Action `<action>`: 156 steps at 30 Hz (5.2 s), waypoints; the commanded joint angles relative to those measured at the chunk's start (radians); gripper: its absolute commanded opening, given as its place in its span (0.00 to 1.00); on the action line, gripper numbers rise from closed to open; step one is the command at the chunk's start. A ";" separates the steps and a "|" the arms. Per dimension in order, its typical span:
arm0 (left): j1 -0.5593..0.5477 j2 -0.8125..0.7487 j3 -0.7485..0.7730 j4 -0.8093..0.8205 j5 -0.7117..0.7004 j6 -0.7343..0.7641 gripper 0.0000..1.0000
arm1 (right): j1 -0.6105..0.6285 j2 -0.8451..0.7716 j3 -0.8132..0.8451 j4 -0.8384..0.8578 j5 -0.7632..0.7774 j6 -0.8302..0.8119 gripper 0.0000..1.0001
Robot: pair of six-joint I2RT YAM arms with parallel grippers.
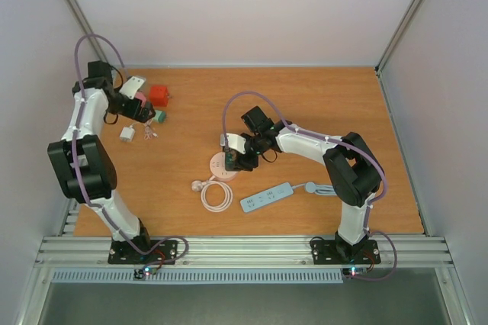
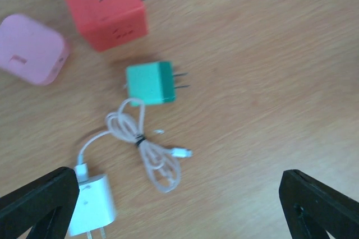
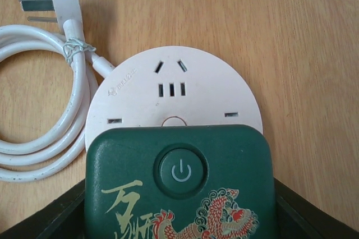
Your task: Pull the plug off the socket
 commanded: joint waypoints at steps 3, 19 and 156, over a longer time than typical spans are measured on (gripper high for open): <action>-0.013 -0.065 -0.056 -0.002 0.230 -0.046 1.00 | -0.010 -0.001 0.044 -0.049 0.016 0.042 0.71; -0.356 -0.156 -0.448 0.161 0.348 -0.292 0.81 | -0.003 0.010 0.087 -0.092 -0.040 0.004 0.76; -0.527 -0.358 -0.684 0.687 0.201 -0.419 0.64 | 0.053 -0.108 -0.042 0.025 0.059 0.301 0.02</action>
